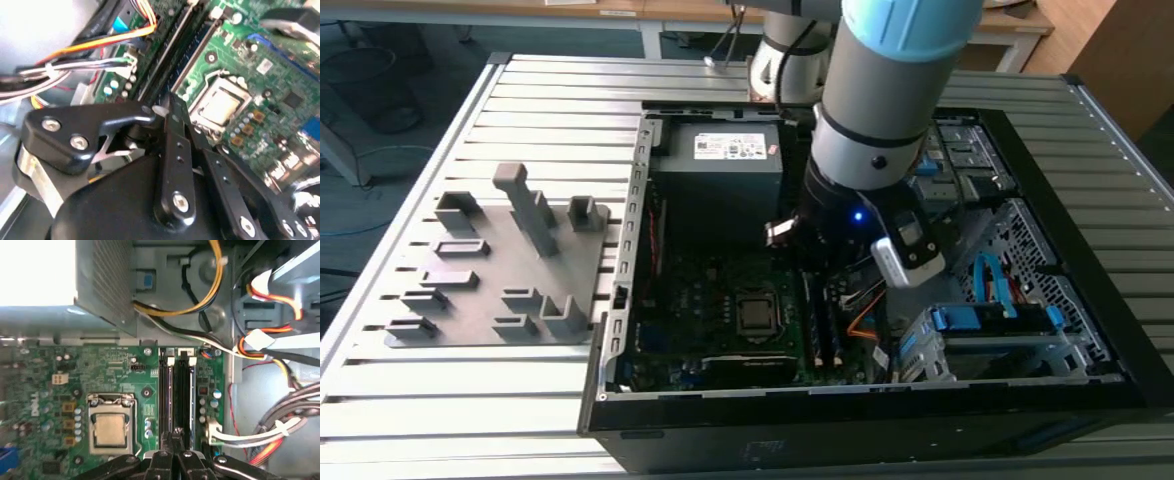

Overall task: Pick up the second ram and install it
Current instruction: 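Press down the second ram until it locks into place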

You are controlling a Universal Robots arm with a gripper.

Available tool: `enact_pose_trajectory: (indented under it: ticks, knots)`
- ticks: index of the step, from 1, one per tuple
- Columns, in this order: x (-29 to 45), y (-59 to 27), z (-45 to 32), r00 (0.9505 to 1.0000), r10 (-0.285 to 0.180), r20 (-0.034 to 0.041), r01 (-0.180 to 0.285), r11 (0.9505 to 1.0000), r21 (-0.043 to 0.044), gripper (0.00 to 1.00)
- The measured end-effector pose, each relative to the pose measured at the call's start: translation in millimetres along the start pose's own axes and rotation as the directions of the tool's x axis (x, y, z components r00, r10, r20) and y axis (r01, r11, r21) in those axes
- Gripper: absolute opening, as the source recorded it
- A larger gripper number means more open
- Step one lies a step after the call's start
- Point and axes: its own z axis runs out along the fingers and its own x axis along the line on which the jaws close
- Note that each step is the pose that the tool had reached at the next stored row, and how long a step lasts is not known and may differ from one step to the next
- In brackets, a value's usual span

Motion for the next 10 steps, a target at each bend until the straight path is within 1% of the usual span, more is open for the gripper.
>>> enact_pose_trajectory:
  ticks: [4,5,10]
  knots:
    - [0.4,-0.6,-17.9,1.0,0.0,-0.0001,0.0,1.0,0.0002,0.1]
    - [0.4,-0.6,-19.8,1.0,0.0,-0.0001,0.0,1.0,0.0001,0.1]
    - [0.4,-0.6,-20.0,1.0,0.0,0.0,0.0,1.0,-0.0004,0.1]
